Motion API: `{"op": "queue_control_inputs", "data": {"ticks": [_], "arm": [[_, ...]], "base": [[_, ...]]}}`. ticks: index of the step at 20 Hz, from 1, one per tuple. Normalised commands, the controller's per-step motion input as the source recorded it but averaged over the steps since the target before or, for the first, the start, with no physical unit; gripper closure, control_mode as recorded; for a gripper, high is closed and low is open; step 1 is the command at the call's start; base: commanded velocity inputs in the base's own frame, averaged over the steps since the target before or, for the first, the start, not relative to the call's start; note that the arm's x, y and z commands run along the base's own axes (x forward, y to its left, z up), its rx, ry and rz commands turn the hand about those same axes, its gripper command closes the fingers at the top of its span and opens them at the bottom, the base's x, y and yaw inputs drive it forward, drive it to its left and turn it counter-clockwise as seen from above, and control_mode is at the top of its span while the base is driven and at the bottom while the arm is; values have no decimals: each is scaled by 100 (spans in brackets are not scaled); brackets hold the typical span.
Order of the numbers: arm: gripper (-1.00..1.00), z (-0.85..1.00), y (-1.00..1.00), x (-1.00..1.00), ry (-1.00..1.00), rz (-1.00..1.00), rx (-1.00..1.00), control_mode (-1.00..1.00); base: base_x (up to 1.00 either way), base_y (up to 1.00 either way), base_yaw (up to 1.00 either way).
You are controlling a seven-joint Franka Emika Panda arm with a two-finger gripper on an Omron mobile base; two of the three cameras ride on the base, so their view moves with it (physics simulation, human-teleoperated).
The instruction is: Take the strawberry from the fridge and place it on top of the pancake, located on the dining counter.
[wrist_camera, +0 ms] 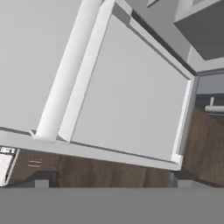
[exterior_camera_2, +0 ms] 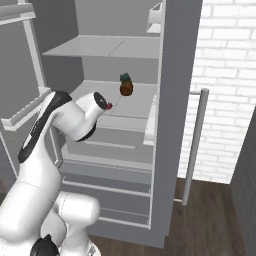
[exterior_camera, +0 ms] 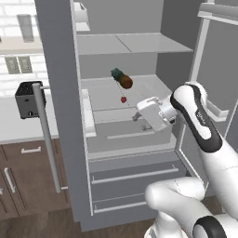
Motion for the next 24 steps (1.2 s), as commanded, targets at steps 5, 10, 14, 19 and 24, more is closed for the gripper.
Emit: {"op": "queue_control_inputs", "data": {"ticks": [5,10,14,19,24], "arm": [[-100,0,-46,-76,0,-5,-18,-100],[-100,0,-48,-74,0,-4,-19,-100],[-100,0,-52,-70,0,-1,-18,-100],[-100,2,-28,-45,-2,-2,-22,-100],[-100,5,4,-4,0,-6,-18,-100]], "base": [[0,0,0],[0,0,0],[0,0,0],[0,0,0],[0,0,0]]}}
